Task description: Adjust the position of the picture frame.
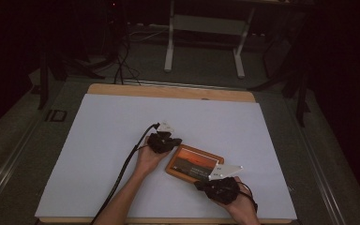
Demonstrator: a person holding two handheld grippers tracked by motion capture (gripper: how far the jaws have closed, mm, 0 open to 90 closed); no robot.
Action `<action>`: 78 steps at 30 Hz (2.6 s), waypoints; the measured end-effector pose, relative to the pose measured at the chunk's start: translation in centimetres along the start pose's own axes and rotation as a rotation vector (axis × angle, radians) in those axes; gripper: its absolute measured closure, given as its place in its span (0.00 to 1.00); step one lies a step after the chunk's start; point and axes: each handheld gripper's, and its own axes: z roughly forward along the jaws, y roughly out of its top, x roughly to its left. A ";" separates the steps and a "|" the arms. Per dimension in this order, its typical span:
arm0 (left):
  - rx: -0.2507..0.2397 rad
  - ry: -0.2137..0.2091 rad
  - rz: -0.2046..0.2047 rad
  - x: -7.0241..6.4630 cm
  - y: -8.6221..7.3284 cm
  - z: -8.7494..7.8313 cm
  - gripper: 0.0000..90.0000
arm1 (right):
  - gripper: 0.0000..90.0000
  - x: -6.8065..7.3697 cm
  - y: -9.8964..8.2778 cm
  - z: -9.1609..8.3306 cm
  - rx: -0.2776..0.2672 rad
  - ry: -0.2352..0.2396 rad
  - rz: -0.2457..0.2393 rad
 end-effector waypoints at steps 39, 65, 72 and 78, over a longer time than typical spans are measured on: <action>0.197 -0.070 0.121 -1.3 -1.2 -0.6 1.00 | 1.00 -4.0 -3.1 -1.6 0.066 -0.140 0.149; 0.104 -0.277 -0.050 -2.7 -0.1 0.3 0.38 | 0.23 -7.1 -3.2 -2.2 -0.009 -0.161 0.449; 0.171 -0.321 -0.059 -2.8 -0.4 2.0 0.35 | 0.25 -7.4 -3.3 -0.8 0.008 -0.109 0.486; 0.232 -0.413 -0.054 -2.9 -0.4 2.5 0.38 | 0.29 -7.5 -3.3 0.1 0.021 -0.070 0.514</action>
